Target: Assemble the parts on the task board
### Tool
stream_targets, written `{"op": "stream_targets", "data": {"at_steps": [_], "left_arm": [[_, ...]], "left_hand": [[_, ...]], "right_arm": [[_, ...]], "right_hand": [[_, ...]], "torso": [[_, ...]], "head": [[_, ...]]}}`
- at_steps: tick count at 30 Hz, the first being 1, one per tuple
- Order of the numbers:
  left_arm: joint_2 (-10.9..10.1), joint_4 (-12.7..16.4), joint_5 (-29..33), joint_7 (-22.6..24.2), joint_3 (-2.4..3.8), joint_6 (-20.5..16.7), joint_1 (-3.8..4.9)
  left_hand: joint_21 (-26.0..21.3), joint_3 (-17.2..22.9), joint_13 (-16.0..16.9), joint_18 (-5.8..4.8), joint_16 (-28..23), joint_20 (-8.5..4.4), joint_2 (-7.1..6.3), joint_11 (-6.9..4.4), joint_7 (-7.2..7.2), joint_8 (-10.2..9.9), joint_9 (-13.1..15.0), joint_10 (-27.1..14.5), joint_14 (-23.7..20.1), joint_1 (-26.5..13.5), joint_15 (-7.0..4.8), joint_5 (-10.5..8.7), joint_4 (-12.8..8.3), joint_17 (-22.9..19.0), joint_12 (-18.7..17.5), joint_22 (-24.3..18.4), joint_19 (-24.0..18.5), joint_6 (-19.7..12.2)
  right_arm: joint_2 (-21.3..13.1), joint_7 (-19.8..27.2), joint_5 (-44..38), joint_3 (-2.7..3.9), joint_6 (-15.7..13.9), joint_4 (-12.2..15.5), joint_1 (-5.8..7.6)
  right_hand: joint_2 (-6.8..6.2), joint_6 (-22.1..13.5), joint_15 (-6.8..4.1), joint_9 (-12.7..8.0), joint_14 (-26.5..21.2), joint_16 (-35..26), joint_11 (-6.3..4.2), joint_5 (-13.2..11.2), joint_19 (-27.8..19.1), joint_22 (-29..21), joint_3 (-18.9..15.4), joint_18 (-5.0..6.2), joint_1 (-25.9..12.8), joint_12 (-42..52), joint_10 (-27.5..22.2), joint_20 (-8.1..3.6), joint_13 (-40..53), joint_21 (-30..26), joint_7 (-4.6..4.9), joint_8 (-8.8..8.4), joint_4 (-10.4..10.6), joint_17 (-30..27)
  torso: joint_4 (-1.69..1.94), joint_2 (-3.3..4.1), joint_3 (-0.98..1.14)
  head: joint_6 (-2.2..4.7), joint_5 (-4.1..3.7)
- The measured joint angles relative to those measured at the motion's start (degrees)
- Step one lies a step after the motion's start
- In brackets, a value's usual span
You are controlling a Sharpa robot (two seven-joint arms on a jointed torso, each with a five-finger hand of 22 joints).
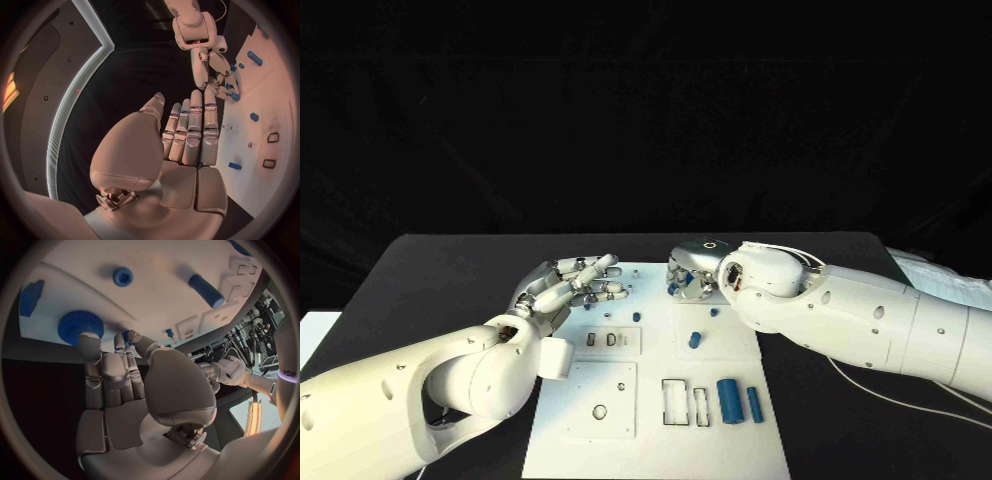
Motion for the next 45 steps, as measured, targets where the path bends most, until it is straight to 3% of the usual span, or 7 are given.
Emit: {"op": "stream_targets", "data": {"at_steps": [9,17,29,36,45], "left_arm": [[-0.44,-0.40,0.00,-0.02,0.00,0.04,0.00],[-0.91,-0.42,0.00,-0.02,0.00,0.13,0.01],[-1.21,-0.11,0.00,-0.04,0.01,0.45,0.17],[-1.22,-0.14,0.00,-0.08,0.01,0.58,0.31],[-1.11,-0.27,0.00,-0.12,0.01,0.64,0.34]], "left_hand": [[-0.21,0.00,0.00,0.00,-0.23,0.00,0.00,0.00,0.00,-0.22,0.00,0.00,0.00,0.00,0.00,0.00,0.00,0.07,0.00,-0.05,0.00,0.00],[-0.48,-0.16,0.00,-0.01,-0.39,0.00,0.00,0.00,0.00,-0.22,0.01,0.00,-0.21,0.00,0.20,0.00,-0.16,0.21,-0.23,-0.12,0.00,0.00],[-0.48,-0.16,0.00,-0.01,-0.66,0.00,0.00,0.00,0.00,-0.22,0.01,0.00,-0.21,0.00,0.20,0.00,-0.16,0.26,-0.22,-0.20,0.00,0.00],[-0.48,-0.16,-0.01,-0.01,-0.66,0.00,0.00,0.00,0.00,-0.21,0.01,0.00,-0.21,0.00,0.20,0.00,-0.16,0.26,-0.22,-0.20,0.00,0.00],[-0.48,-0.16,-0.01,-0.01,-0.66,0.00,0.00,0.00,0.00,-0.42,0.01,0.00,-0.40,0.00,0.39,0.00,-0.16,0.35,-0.22,-0.27,0.00,0.00]], "right_arm": [[1.44,-0.04,0.63,0.04,-7.09,-0.58,0.00],[4.46,-0.21,0.98,0.06,-10.07,-3.55,0.01],[9.33,-0.39,1.23,0.04,-11.27,-8.86,-0.32],[10.08,-0.33,1.30,0.23,-11.67,-9.90,-0.21],[10.36,-0.51,1.28,0.16,-11.66,-10.23,-0.33]], "right_hand": [[-0.45,0.00,0.00,0.00,0.00,0.22,0.13,0.00,-0.03,0.73,0.74,0.01,0.43,-0.38,-0.13,0.03,-0.13,0.69,0.00,0.00,0.44,-0.06],[-0.69,0.00,0.00,0.00,0.00,0.44,0.34,-0.01,-0.24,0.96,0.97,0.01,0.15,-0.38,-0.34,0.23,-0.20,0.90,0.00,-0.41,0.65,0.01],[-1.07,-0.03,0.01,0.01,0.00,0.88,0.53,-0.01,-0.55,1.26,1.09,0.01,-0.52,-0.37,-0.53,0.54,-0.20,1.33,0.00,-0.79,0.97,0.25],[-1.08,-0.13,0.01,0.50,0.00,0.88,0.53,0.20,-0.55,1.32,1.09,0.01,-0.52,-0.37,-0.53,0.54,-0.19,1.33,0.08,-1.09,0.97,0.42],[-1.30,-0.31,0.01,0.50,0.00,1.07,0.53,0.21,-0.55,1.36,1.25,0.01,-0.74,-0.37,-0.53,0.53,-0.19,1.48,0.08,-1.01,1.13,0.52]], "torso": [[0.10,0.12,-0.04],[0.19,0.30,-0.08],[0.77,0.80,-0.11],[1.12,1.04,-0.19],[1.15,1.22,-0.23]], "head": [[0.51,0.19],[0.71,0.44],[0.60,0.21],[0.41,0.10],[0.32,-0.08]]}}
